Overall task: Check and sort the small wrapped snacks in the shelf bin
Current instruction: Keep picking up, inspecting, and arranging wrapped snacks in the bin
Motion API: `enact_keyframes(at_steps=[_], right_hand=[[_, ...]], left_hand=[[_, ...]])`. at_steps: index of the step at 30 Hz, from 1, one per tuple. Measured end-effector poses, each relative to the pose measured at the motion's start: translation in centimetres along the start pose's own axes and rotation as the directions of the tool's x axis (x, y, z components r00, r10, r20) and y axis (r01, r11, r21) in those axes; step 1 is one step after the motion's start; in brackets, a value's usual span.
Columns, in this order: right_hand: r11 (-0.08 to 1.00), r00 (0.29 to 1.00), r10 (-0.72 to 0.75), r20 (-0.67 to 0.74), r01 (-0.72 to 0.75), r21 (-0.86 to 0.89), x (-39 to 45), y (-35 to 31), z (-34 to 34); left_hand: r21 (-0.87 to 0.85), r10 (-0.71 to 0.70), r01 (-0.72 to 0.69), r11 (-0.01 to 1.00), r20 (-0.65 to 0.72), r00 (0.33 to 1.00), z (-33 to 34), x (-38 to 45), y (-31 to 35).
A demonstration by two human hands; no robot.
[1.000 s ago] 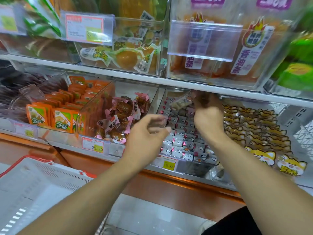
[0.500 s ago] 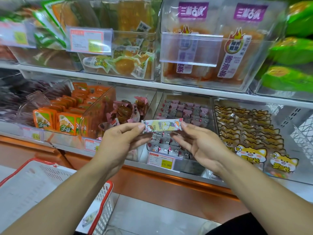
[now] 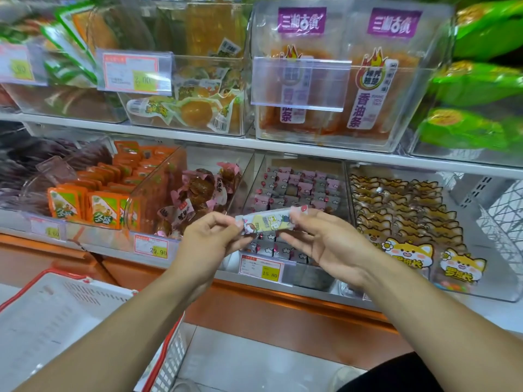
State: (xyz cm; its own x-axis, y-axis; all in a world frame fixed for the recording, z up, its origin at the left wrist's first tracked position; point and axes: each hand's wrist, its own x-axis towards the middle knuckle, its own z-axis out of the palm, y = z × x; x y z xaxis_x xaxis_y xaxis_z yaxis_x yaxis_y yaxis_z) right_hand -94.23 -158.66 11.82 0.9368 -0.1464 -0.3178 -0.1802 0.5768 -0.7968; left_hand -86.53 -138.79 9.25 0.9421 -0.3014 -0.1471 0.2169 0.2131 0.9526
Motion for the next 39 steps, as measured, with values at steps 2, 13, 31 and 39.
enact_keyframes(at_steps=[2, 13, 31, 39], right_hand=[[0.989, 0.995, -0.101, -0.020, 0.098, -0.107, 0.0, 0.0, -0.1], [0.286, 0.624, -0.780, -0.047, 0.289, -0.914, 6.0, -2.2, -1.6], [-0.353, 0.931, -0.366, 0.007, -0.132, -0.926, 11.1, -2.1, -1.6], [-0.197, 0.826, -0.563, 0.032, -0.096, -0.976, 10.7, -5.7, -3.1]], left_hand=[[0.025, 0.031, -0.031, 0.999, -0.018, 0.999, 0.7, -0.1, -0.1], [0.776, 0.299, -0.505, 0.378, 0.414, 0.860, 3.7, 0.2, -2.4], [0.853, 0.235, -0.493, 0.168, 0.451, 0.861, 5.4, 2.9, -3.8], [0.849, 0.253, -0.510, 0.136, 0.468, 0.847, 5.6, 3.3, -4.0]])
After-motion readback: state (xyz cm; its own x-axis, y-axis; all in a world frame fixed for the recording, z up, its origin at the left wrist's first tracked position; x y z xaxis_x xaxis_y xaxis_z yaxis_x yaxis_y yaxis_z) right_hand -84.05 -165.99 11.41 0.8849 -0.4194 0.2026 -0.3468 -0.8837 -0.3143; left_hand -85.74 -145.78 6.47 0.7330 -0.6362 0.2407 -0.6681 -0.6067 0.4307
